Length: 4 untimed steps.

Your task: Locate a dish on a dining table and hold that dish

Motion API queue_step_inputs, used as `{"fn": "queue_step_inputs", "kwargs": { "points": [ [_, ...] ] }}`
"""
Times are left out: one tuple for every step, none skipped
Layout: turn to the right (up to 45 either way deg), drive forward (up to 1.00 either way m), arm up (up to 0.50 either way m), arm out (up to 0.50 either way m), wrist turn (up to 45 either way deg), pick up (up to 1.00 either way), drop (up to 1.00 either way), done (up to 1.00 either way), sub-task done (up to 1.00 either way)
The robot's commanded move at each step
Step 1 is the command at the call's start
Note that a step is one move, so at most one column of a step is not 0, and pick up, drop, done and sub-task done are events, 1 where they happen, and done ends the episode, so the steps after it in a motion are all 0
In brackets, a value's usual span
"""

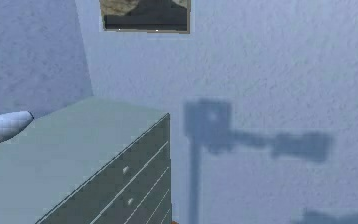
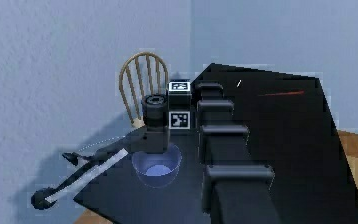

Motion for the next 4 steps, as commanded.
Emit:
{"fn": "queue_step_inputs", "kwargs": {
  "points": [
    [0.0, 0.0, 0.0, 0.0, 45.0, 0.0, 0.0, 0.0, 0.0],
    [0.0, 0.0, 0.0, 0.0, 27.0, 0.0, 0.0, 0.0, 0.0],
    [0.0, 0.0, -0.26, 0.0, 0.0, 0.0, 0.0, 0.0, 0.0],
    [0.0, 0.0, 0.0, 0.0, 0.0, 1.0, 0.0, 0.0, 0.0]
  ]
}}
